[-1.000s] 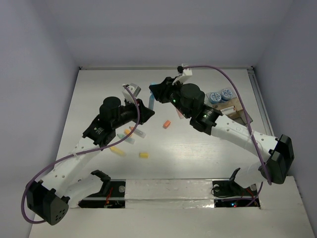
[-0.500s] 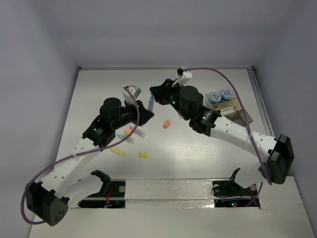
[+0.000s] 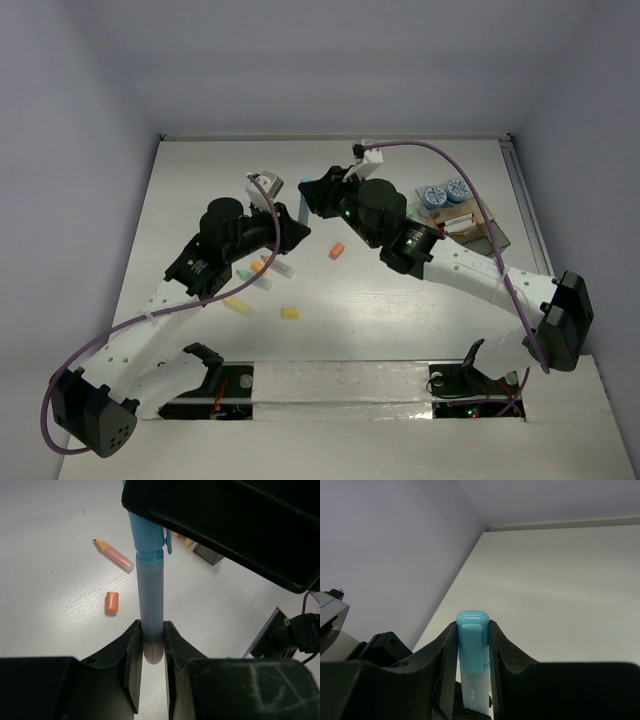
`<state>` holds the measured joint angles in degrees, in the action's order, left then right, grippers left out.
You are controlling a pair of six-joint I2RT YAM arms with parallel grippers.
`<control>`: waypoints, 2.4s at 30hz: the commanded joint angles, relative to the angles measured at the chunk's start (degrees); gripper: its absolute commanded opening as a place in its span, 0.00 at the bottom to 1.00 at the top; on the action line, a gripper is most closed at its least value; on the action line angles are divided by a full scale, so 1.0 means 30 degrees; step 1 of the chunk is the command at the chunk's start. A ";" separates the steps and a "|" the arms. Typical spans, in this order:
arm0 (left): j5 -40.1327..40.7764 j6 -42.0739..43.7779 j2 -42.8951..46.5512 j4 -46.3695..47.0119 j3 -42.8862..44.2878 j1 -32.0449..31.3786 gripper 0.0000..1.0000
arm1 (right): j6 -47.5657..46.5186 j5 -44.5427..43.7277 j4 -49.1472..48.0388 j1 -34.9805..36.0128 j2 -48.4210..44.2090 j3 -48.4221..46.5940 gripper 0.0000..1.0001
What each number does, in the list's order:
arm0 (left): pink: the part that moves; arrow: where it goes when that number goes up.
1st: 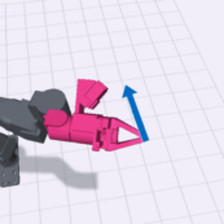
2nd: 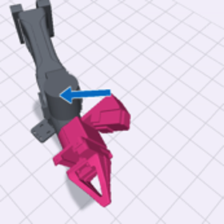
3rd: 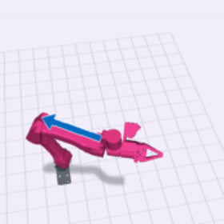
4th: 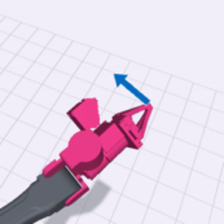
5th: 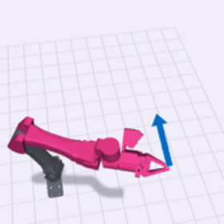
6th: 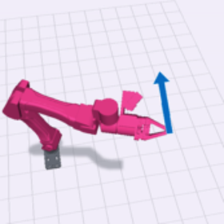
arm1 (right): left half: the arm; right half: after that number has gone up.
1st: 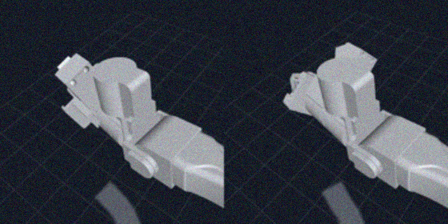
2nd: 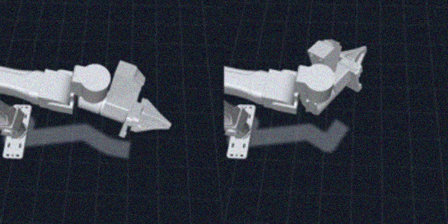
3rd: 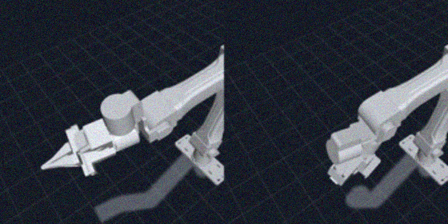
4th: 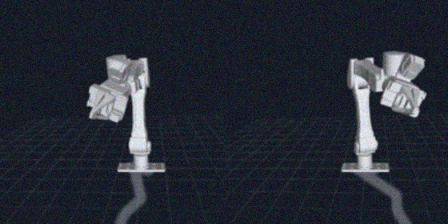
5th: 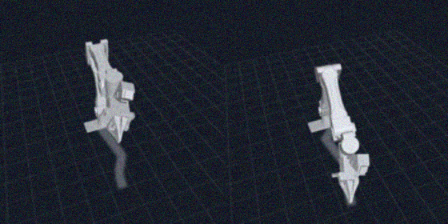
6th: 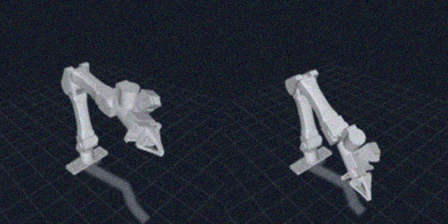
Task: Sort the stationery into containers
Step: Close the pen cap on the pen.
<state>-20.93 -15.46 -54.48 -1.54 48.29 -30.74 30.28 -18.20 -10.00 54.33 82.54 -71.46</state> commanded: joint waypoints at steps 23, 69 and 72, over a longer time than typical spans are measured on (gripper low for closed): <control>0.1586 -0.0763 0.1373 0.2274 0.0920 0.0198 0.00 | 0.3470 0.2605 -0.1412 0.2224 -0.0883 0.4512 0.00; 0.2024 -0.0882 0.1164 -0.0124 0.1749 0.0374 0.52 | 0.2653 -0.0934 0.2277 -0.2568 -0.4631 0.4047 0.00; 0.2171 -0.0327 0.2249 -0.0774 0.1277 0.0374 0.64 | 0.2299 -0.1434 0.3184 -0.4830 -0.5215 0.3722 0.00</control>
<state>-16.62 -18.09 -50.78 -7.88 53.52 -29.74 40.93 -21.93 -5.87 45.50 70.26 -57.23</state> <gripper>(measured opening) 0.625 0.319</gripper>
